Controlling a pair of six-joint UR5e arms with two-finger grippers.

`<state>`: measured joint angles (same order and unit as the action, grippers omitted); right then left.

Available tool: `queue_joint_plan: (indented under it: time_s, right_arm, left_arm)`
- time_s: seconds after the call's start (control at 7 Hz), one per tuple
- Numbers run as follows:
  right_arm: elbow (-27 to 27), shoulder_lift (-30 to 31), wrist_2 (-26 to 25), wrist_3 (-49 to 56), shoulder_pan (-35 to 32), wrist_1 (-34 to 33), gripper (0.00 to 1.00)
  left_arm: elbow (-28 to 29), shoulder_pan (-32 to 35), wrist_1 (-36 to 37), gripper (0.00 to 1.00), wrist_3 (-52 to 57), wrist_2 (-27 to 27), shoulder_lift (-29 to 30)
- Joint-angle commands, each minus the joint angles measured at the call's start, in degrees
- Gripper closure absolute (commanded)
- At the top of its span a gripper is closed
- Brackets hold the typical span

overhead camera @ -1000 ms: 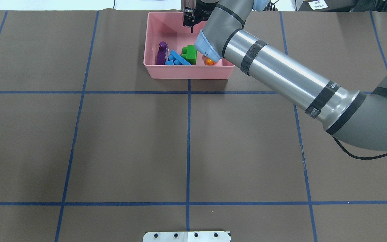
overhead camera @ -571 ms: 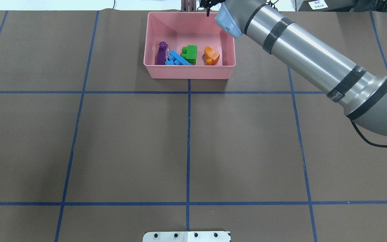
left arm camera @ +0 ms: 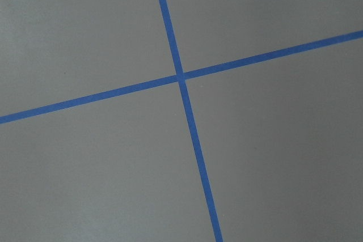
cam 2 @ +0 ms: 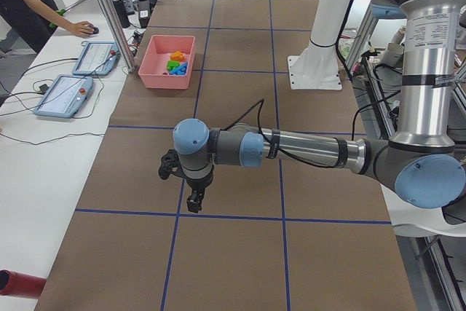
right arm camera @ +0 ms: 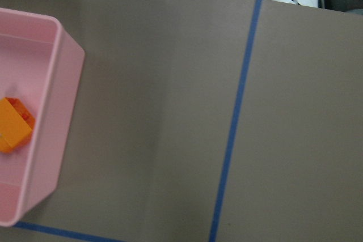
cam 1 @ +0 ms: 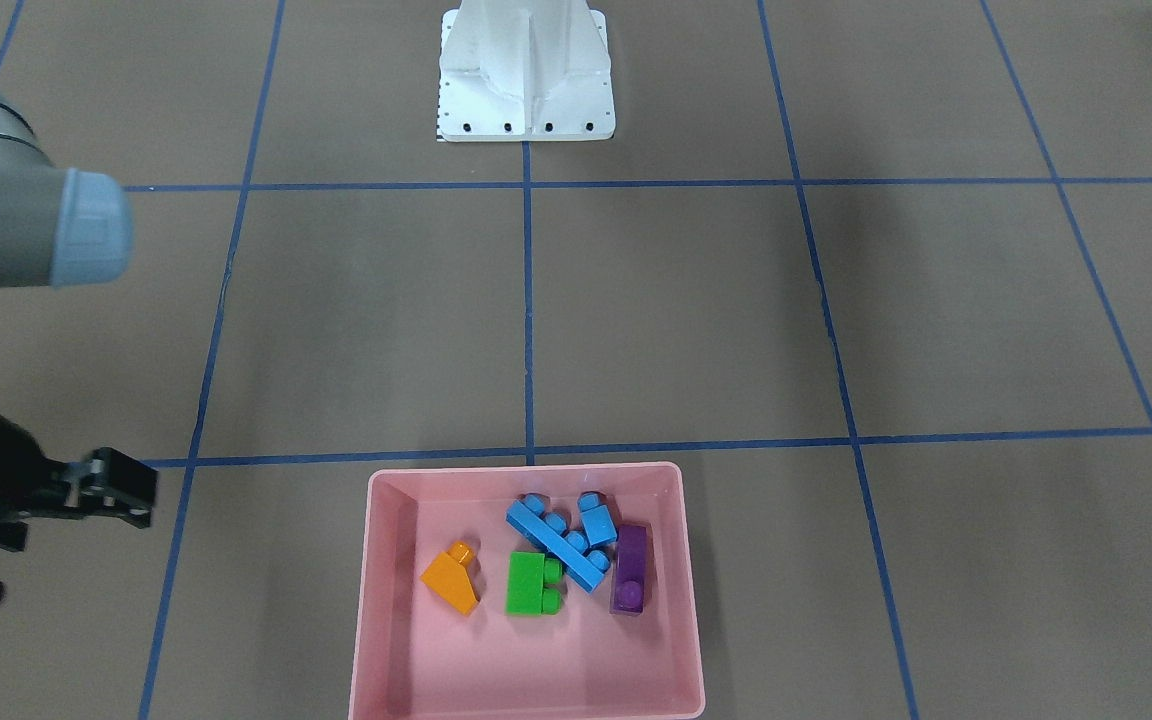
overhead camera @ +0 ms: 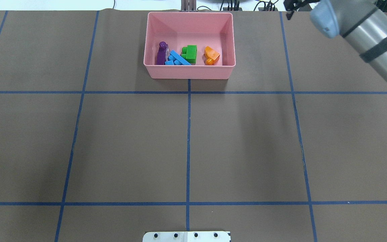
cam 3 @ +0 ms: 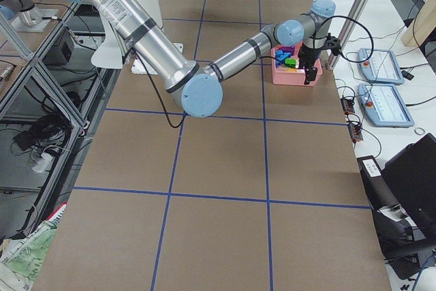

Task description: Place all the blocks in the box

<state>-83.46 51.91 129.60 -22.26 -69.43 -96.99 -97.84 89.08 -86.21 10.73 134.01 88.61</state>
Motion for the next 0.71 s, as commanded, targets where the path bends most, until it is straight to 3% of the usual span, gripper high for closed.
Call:
queue_joint_plan:
  time_s: [0.0,0.43,0.57]
  right_arm:
    - [-11.5,18.8,1.9,13.7,-9.1,-0.6,0.0]
    - [-13.8,33.8,2.0,32.2,-17.6,0.1,0.0]
    - [-15.7,38.4,1.8,32.4,-18.7,0.2,0.0]
  left_arm:
    - [-0.2,0.0,0.0,0.0,-0.1,-0.1,0.1]
    - [-0.1,0.0,0.0,0.0,0.2,0.3,0.0]
    - [-0.2,0.1,0.1,0.0,0.2,0.3,0.0]
